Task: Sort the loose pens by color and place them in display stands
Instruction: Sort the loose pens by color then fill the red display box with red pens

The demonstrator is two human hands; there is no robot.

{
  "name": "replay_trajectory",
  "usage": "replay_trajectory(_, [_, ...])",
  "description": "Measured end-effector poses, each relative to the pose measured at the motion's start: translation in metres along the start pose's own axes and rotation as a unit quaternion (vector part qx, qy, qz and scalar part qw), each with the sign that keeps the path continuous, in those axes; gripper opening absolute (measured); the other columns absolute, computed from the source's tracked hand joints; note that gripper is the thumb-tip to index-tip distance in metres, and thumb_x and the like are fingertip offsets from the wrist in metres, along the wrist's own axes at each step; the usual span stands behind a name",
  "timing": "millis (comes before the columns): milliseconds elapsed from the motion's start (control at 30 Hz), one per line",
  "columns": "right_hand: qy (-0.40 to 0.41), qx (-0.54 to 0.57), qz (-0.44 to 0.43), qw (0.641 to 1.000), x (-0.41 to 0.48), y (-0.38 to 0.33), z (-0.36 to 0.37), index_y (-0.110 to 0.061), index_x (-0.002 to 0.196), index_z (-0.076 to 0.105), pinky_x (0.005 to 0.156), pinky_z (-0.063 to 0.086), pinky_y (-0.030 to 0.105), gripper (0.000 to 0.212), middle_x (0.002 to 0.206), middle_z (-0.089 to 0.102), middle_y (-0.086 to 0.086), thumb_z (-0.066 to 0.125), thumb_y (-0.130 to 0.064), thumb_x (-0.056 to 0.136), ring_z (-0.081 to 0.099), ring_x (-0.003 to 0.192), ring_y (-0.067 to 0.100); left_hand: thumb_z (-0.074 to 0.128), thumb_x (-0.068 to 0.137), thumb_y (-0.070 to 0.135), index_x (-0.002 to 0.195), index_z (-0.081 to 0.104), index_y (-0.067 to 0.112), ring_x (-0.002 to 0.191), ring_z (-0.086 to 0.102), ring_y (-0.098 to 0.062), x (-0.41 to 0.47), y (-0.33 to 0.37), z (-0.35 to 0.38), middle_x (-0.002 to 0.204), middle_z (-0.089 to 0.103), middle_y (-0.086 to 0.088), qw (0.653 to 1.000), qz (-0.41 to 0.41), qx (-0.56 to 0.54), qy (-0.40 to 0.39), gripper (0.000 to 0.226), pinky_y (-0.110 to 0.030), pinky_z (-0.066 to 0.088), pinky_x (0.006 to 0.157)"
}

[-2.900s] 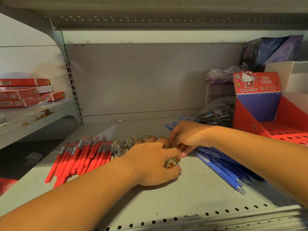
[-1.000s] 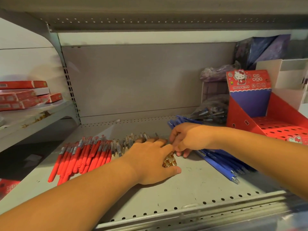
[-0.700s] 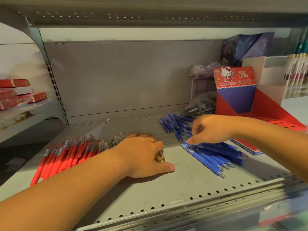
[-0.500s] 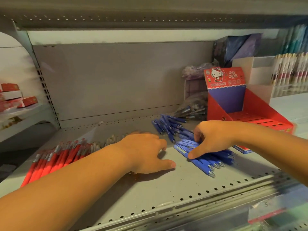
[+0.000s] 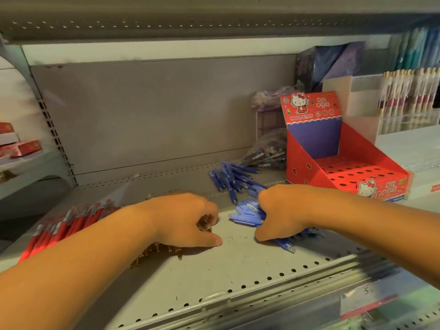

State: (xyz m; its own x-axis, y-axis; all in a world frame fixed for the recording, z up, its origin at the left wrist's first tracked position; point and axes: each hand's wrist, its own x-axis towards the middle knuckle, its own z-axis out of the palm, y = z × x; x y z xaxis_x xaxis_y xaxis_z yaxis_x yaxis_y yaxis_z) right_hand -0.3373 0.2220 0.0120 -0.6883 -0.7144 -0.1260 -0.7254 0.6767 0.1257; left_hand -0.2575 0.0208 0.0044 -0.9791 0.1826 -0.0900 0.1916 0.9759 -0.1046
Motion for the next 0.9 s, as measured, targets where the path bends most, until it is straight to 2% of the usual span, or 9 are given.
replay_trajectory(67, [-0.003, -0.019, -0.008, 1.000, 0.000, -0.003, 0.000, -0.024, 0.079, 0.042, 0.048, 0.031, 0.026, 0.022, 0.070, 0.045, -0.013, 0.055, -0.038, 0.089, 0.041, 0.056, 0.011, 0.049, 0.086, 0.070, 0.099, 0.050, 0.038, 0.086, 0.051, -0.006, -0.002, -0.002, 0.001, 0.095, 0.053, 0.016, 1.000, 0.000, -0.015, -0.002, 0.035, -0.028, 0.047, 0.078])
replay_trajectory(100, [0.000, -0.029, -0.010, 1.000, 0.001, -0.003, 0.002, -0.025, 0.087, 0.039, 0.051, 0.034, 0.027, 0.015, 0.109, 0.051, -0.003, 0.052, -0.033, 0.091, 0.043, 0.061, 0.013, 0.049, 0.086, 0.070, 0.102, 0.050, 0.038, 0.088, 0.051, -0.006, -0.002, -0.002, 0.002, 0.097, 0.053, 0.016, 1.000, 0.001, -0.015, 0.000, 0.036, -0.029, 0.048, 0.079])
replay_trajectory(133, [0.001, -0.036, -0.007, 0.999, 0.002, -0.003, 0.003, -0.026, 0.099, 0.042, 0.054, 0.037, 0.029, 0.011, 0.086, 0.020, -0.019, 0.050, -0.030, 0.093, 0.046, 0.067, 0.016, 0.048, 0.086, 0.071, 0.105, 0.051, 0.037, 0.090, 0.051, -0.006, -0.002, -0.002, 0.003, 0.099, 0.053, 0.017, 1.000, 0.001, -0.011, 0.000, 0.039, -0.029, 0.048, 0.081])
replay_trajectory(167, [0.006, -0.036, -0.001, 0.999, 0.005, -0.003, 0.006, -0.022, 0.103, 0.040, 0.056, 0.038, 0.030, 0.015, 0.093, 0.052, -0.007, 0.049, -0.029, 0.093, 0.047, 0.072, 0.020, 0.047, 0.086, 0.071, 0.109, 0.051, 0.037, 0.092, 0.051, -0.006, -0.002, -0.003, 0.003, 0.102, 0.053, 0.017, 1.000, 0.000, -0.006, -0.001, 0.042, -0.030, 0.048, 0.084])
replay_trajectory(433, [0.004, -0.049, -0.013, 0.999, 0.007, -0.001, 0.005, -0.022, 0.141, 0.034, 0.054, 0.032, 0.030, 0.044, 0.091, 0.044, 0.006, 0.042, -0.017, 0.098, 0.045, 0.069, 0.022, 0.052, 0.084, 0.070, 0.125, 0.049, 0.043, 0.097, 0.049, 0.000, -0.005, -0.013, 0.007, 0.113, 0.052, 0.022, 0.998, -0.001, -0.058, -0.002, 0.049, -0.016, 0.038, 0.078])
replay_trajectory(533, [0.013, -0.007, -0.017, 1.000, 0.008, -0.006, -0.005, -0.041, 0.088, 0.038, 0.049, 0.029, 0.030, 0.025, 0.071, 0.041, 0.003, 0.043, -0.018, 0.098, 0.040, 0.059, 0.020, 0.054, 0.082, 0.071, 0.123, 0.053, 0.042, 0.099, 0.052, -0.001, -0.004, -0.014, 0.007, 0.113, 0.054, 0.022, 0.997, -0.003, -0.074, -0.001, 0.050, -0.020, 0.043, 0.084])
replay_trajectory(633, [0.024, 0.096, -0.002, 0.995, 0.028, -0.009, -0.018, -0.023, 0.063, 0.029, 0.040, 0.023, 0.027, 0.038, 0.053, 0.033, 0.001, 0.052, -0.021, 0.092, 0.029, 0.043, 0.015, 0.055, 0.081, 0.072, 0.118, 0.058, 0.040, 0.098, 0.055, -0.003, -0.004, -0.012, 0.005, 0.109, 0.057, 0.020, 0.996, -0.007, -0.093, -0.003, 0.049, -0.028, 0.049, 0.089])
replay_trajectory(733, [0.005, 0.166, 0.018, 0.986, 0.056, -0.024, -0.023, -0.012, 0.059, 0.051, 0.042, 0.034, 0.021, 0.029, 0.047, 0.047, 0.000, 0.057, -0.023, 0.085, 0.042, 0.041, 0.013, 0.054, 0.079, 0.074, 0.113, 0.059, 0.039, 0.097, 0.054, -0.004, -0.006, -0.011, 0.003, 0.110, 0.054, 0.018, 0.995, -0.012, -0.095, 0.004, 0.049, -0.030, 0.050, 0.089])
replay_trajectory(900, [-0.038, 0.192, 0.028, 0.980, 0.089, -0.053, -0.017, -0.011, 0.094, 0.057, 0.052, 0.042, 0.024, 0.015, 0.082, 0.061, 0.006, 0.054, -0.025, 0.094, 0.053, 0.061, 0.015, 0.044, 0.072, 0.087, 0.107, 0.059, 0.030, 0.086, 0.057, -0.008, -0.002, -0.005, 0.010, 0.102, 0.060, 0.011, 0.997, -0.037, -0.041, 0.054, 0.069, -0.029, 0.052, 0.074])
